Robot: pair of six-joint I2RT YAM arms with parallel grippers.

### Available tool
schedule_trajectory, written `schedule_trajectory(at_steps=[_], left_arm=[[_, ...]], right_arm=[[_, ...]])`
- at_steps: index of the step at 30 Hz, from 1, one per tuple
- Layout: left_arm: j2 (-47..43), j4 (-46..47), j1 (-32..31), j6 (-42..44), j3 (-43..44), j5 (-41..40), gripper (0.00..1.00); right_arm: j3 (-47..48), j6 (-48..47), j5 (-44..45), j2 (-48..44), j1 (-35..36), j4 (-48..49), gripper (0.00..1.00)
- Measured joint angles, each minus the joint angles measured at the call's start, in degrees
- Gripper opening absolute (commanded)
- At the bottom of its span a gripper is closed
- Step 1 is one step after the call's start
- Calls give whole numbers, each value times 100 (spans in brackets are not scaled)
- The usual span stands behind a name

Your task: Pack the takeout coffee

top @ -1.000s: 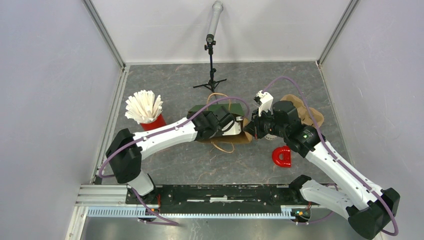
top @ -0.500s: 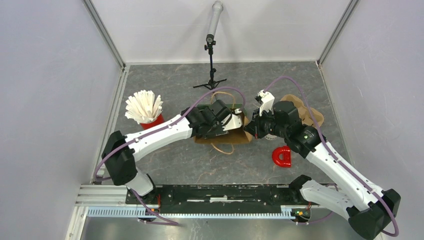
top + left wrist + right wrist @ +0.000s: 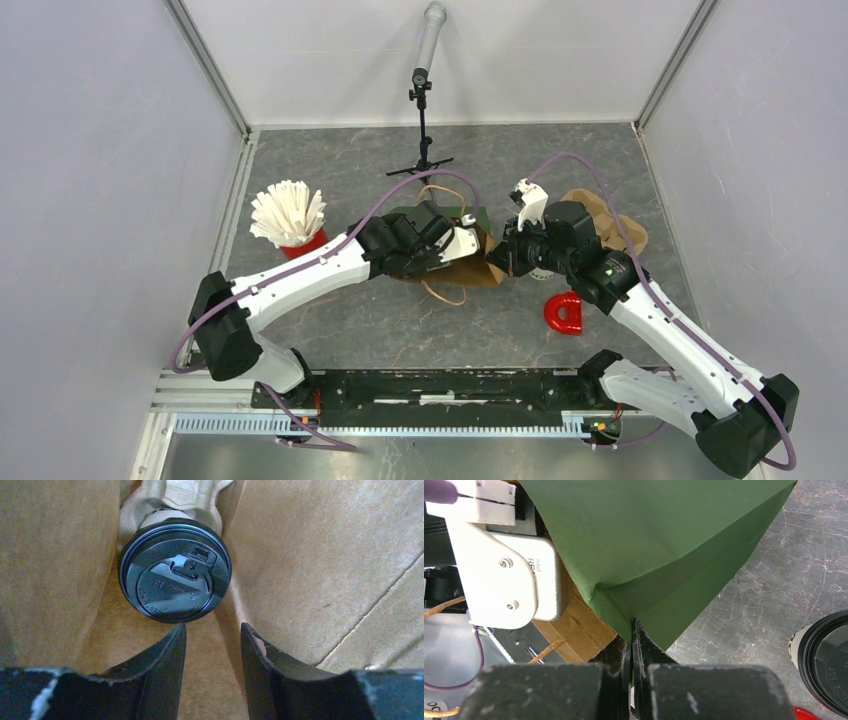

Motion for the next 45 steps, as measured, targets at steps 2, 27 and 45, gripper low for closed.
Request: schedule_trajectory(at_steps=[2,27,45], left_arm=[[9,44,0,0,-9,0,47],[555,1414,24,210,-345,-170,33],[557,1392,33,308,-420,-186,47]], right_arm=[[0,7,-4,4,0,-2,0],[0,-48,111,37,-28,-26,0],[0,-85,118,118,-31,-48,0]])
